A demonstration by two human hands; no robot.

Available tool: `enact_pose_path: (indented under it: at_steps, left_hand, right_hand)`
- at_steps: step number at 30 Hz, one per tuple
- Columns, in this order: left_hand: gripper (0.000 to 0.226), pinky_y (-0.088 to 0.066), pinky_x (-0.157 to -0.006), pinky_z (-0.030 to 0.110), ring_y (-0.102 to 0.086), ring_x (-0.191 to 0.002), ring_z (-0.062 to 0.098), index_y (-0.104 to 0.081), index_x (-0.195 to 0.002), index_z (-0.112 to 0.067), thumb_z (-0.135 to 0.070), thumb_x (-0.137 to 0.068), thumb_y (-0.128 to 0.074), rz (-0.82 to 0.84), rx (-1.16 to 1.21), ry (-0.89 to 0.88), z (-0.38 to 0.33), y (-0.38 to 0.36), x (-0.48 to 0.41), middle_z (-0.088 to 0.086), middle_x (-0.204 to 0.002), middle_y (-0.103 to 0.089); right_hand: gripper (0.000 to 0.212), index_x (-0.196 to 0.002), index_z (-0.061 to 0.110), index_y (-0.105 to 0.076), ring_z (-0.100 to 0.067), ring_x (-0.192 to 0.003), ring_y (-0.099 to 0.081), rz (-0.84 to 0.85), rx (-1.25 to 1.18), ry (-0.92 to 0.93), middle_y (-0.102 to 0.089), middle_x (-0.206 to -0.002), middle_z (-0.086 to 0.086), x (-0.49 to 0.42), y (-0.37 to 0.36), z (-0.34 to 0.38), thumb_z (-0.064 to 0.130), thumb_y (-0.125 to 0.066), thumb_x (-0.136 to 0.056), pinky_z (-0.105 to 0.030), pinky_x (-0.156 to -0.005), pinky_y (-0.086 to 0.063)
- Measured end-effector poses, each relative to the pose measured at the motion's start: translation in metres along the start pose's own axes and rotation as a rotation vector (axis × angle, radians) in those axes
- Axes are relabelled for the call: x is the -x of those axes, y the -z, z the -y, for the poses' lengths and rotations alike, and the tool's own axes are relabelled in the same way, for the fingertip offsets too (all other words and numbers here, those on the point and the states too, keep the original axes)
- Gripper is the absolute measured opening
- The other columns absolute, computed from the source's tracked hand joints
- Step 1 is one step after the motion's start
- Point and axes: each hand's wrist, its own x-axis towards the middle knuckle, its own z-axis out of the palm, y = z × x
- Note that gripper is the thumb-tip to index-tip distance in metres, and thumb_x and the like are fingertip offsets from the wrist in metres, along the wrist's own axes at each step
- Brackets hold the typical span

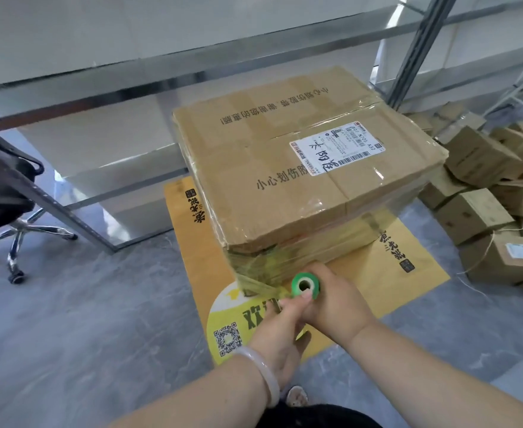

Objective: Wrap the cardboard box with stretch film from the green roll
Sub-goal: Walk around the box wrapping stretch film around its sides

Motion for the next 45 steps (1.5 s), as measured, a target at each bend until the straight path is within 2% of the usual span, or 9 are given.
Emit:
enact_pose_path:
  at_steps: [7, 10, 14, 19, 26, 30, 34, 38, 45]
  left_hand:
    - [0.135, -0.040, -0.103, 0.029, -0.052, -0.135, 0.017, -0.024, -0.158, -0.020, -0.051, -0.042, -0.085, -0.005, 0.004, -0.019, -0.002, -0.003, -0.013, 0.003, -0.150, -0.051]
    - [0.143, -0.036, -0.115, 0.035, -0.050, -0.137, 0.018, -0.014, -0.161, -0.021, -0.049, -0.040, -0.085, 0.001, 0.004, -0.048, -0.006, -0.011, -0.018, 0.004, -0.153, -0.048]
    - [0.156, -0.031, -0.121, 0.040, -0.044, -0.141, 0.018, 0.005, -0.160, -0.018, -0.051, -0.038, -0.085, -0.014, 0.016, -0.073, -0.007, -0.023, -0.022, 0.005, -0.156, -0.043]
    - [0.151, -0.029, -0.122, 0.045, -0.038, -0.145, 0.021, 0.010, -0.159, -0.028, -0.052, -0.052, -0.093, -0.044, 0.053, -0.059, -0.002, -0.038, -0.026, 0.004, -0.160, -0.036]
    - [0.135, -0.043, -0.113, 0.042, -0.061, -0.123, 0.025, -0.017, -0.157, -0.027, -0.042, -0.042, -0.086, -0.199, 0.204, -0.122, 0.001, -0.082, -0.045, 0.011, -0.137, -0.060]
    - [0.102, -0.050, -0.100, 0.037, -0.064, -0.117, 0.027, -0.025, -0.153, -0.019, -0.030, -0.071, -0.085, -0.304, 0.294, -0.153, 0.001, -0.098, -0.054, 0.015, -0.129, -0.064]
    - [0.106, -0.050, -0.105, 0.042, -0.066, -0.113, 0.027, -0.011, -0.158, -0.026, -0.028, -0.080, -0.083, -0.398, 0.420, -0.237, 0.008, -0.118, -0.056, 0.016, -0.128, -0.064]
    - [0.145, -0.050, -0.107, 0.043, -0.065, -0.119, 0.026, -0.014, -0.159, -0.029, -0.050, -0.041, -0.097, -0.339, 0.454, -0.291, 0.019, -0.139, -0.054, 0.016, -0.142, -0.057]
    - [0.144, -0.051, -0.106, 0.045, -0.069, -0.113, 0.026, -0.010, -0.159, -0.023, -0.041, -0.040, -0.088, -0.350, 0.481, -0.328, 0.017, -0.159, -0.059, 0.017, -0.131, -0.065]
  right_hand:
    - [0.046, -0.099, 0.056, -0.048, 0.002, -0.092, -0.058, 0.139, -0.223, -0.006, -0.062, -0.097, 0.019, -0.006, 0.003, -0.015, 0.035, -0.074, -0.067, -0.023, -0.081, -0.050]
    - [0.042, -0.100, 0.044, -0.051, 0.010, -0.092, -0.057, 0.140, -0.202, -0.005, -0.062, -0.100, 0.015, -0.006, 0.013, -0.022, 0.019, -0.075, -0.076, -0.017, -0.082, -0.048]
    - [0.041, -0.092, 0.025, -0.049, 0.000, -0.077, -0.061, 0.034, -0.249, -0.064, -0.067, -0.089, 0.005, -0.006, 0.020, -0.029, 0.024, -0.083, -0.068, -0.022, -0.069, -0.051]
    - [0.044, -0.089, 0.030, -0.044, -0.008, -0.066, -0.061, -0.023, -0.219, -0.099, -0.064, -0.075, 0.005, -0.010, 0.027, -0.039, 0.031, -0.082, -0.066, -0.021, -0.056, -0.046]
    - [0.036, -0.083, 0.043, -0.054, -0.002, -0.083, -0.060, 0.138, -0.177, 0.124, -0.062, -0.091, 0.012, -0.038, 0.059, -0.055, 0.028, -0.081, -0.065, -0.008, -0.069, -0.044]
    - [0.044, -0.096, 0.035, -0.053, 0.006, -0.093, -0.061, 0.291, -0.185, 0.197, -0.065, -0.094, 0.015, -0.048, 0.077, -0.079, 0.019, -0.080, -0.065, -0.027, -0.085, -0.051]
    - [0.046, -0.096, 0.040, -0.047, -0.003, -0.095, -0.062, 0.287, -0.119, 0.284, -0.063, -0.097, 0.014, -0.054, 0.087, -0.085, 0.037, -0.079, -0.063, -0.031, -0.082, -0.053]
    - [0.041, -0.103, 0.035, -0.060, -0.009, -0.097, -0.057, 0.237, -0.057, 0.414, -0.058, -0.096, 0.018, -0.057, 0.100, -0.088, 0.039, -0.078, -0.067, -0.031, -0.083, -0.049]
    - [0.042, -0.100, 0.032, -0.050, -0.012, -0.090, -0.060, 0.277, -0.105, 0.335, -0.062, -0.096, 0.006, -0.059, 0.110, -0.095, 0.042, -0.075, -0.068, -0.029, -0.077, -0.049]
